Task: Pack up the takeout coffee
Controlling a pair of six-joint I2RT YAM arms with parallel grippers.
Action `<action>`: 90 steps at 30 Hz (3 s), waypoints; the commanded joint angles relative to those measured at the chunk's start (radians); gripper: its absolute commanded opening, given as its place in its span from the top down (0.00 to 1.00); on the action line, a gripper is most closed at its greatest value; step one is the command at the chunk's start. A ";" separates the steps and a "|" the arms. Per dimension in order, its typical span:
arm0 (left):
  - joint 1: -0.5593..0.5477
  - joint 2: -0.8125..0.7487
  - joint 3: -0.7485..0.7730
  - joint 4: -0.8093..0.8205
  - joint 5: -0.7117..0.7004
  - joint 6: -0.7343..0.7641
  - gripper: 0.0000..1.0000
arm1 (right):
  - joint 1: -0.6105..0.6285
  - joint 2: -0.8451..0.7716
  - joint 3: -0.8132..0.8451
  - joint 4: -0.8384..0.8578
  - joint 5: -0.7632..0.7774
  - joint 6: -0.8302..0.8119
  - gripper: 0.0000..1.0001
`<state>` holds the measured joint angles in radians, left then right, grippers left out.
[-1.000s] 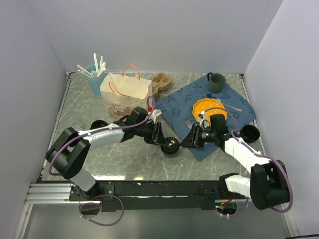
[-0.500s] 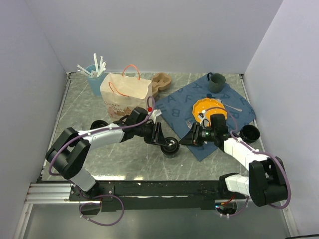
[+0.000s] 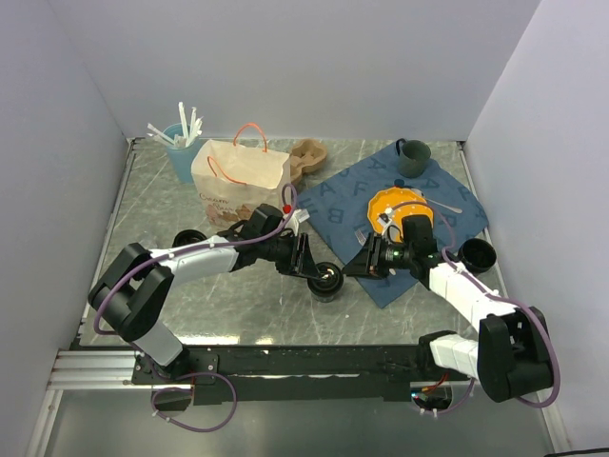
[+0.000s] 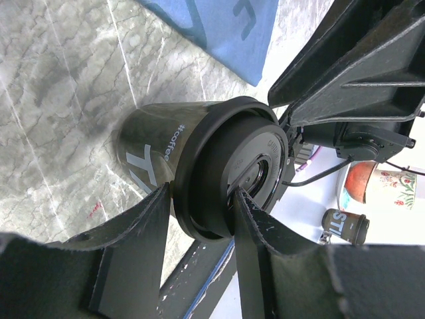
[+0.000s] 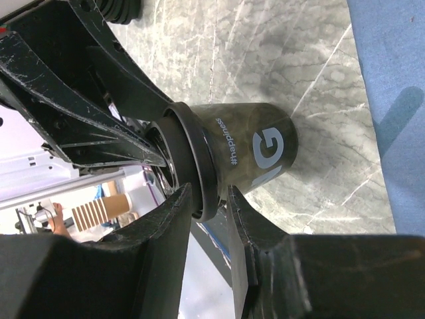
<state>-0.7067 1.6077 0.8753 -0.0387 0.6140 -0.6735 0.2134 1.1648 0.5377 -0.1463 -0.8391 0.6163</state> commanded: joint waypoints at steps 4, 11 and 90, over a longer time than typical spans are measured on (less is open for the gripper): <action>-0.023 0.104 -0.075 -0.240 -0.172 0.092 0.57 | 0.023 0.039 -0.028 0.103 -0.050 0.013 0.65; -0.023 0.116 -0.068 -0.244 -0.169 0.097 0.57 | 0.057 0.101 -0.068 0.172 -0.017 0.023 0.67; -0.023 0.195 0.007 -0.313 -0.189 0.161 0.56 | 0.000 0.306 0.240 -0.225 -0.147 -0.299 0.64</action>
<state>-0.7101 1.6859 0.9688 -0.1345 0.6689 -0.6243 0.2123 1.4780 0.8078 -0.3695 -0.9474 0.3347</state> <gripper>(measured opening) 0.442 0.356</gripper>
